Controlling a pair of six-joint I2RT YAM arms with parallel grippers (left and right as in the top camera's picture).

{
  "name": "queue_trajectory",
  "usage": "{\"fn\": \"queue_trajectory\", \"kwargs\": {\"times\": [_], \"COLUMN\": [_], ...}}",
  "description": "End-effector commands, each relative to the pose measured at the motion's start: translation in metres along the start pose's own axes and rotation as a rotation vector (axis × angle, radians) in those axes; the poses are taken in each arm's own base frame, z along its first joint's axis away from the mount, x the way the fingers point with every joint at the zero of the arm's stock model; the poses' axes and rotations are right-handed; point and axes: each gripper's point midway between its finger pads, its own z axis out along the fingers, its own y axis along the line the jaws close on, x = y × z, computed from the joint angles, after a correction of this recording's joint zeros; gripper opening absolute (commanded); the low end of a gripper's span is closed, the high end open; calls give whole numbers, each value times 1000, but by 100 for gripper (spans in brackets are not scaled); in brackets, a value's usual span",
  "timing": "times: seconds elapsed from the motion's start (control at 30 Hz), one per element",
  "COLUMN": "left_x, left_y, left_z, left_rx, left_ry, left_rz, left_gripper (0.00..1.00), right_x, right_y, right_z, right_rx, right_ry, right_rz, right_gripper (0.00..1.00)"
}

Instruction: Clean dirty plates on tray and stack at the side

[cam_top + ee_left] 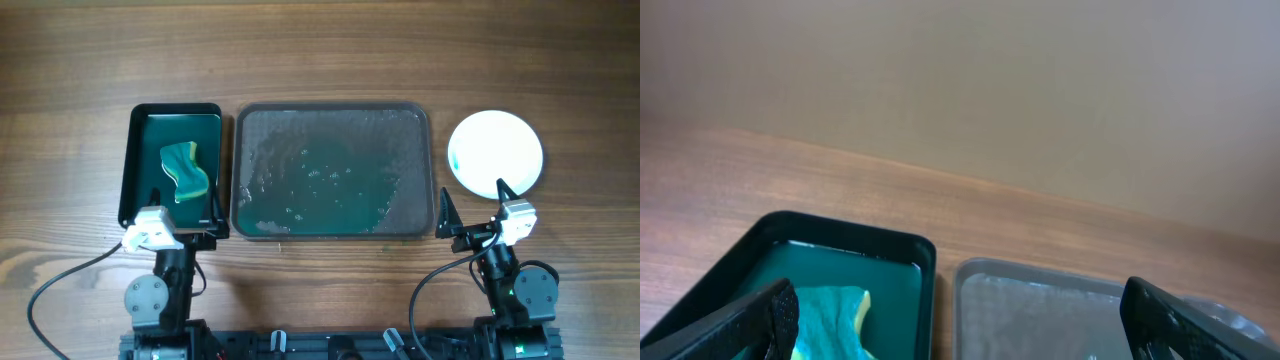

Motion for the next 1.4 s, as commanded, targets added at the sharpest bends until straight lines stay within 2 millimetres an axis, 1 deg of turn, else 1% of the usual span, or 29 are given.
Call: {"fn": "queue_trajectory", "kwargs": {"times": [0.0, 0.03, 0.1, 0.13, 0.17, 1.37], "left_x": [4, 4, 9, 18, 22, 21], "left_y": [2, 2, 4, 6, 7, 7], "left_z": [0, 0, 0, 0, -1, -1], "left_rx": [-3, -3, -8, -15, -23, -18], "left_ry": [-5, -7, 14, 49, 66, 65], "left_rz": [46, 59, 72, 68, 66, 65], "left_gripper": [100, 100, 100, 100, 100, 100], "right_x": [-2, -2, -2, -2, -2, -2], "right_y": [-1, -1, -1, -1, -1, -1], "right_z": [0, 0, 0, 0, 0, 0], "right_rx": [8, 8, 8, 8, 8, 8], "right_ry": [-11, -10, -11, -10, -10, -11], "right_rz": [17, 18, 17, 18, 17, 17], "right_gripper": [100, 100, 100, 100, 100, 100]}}
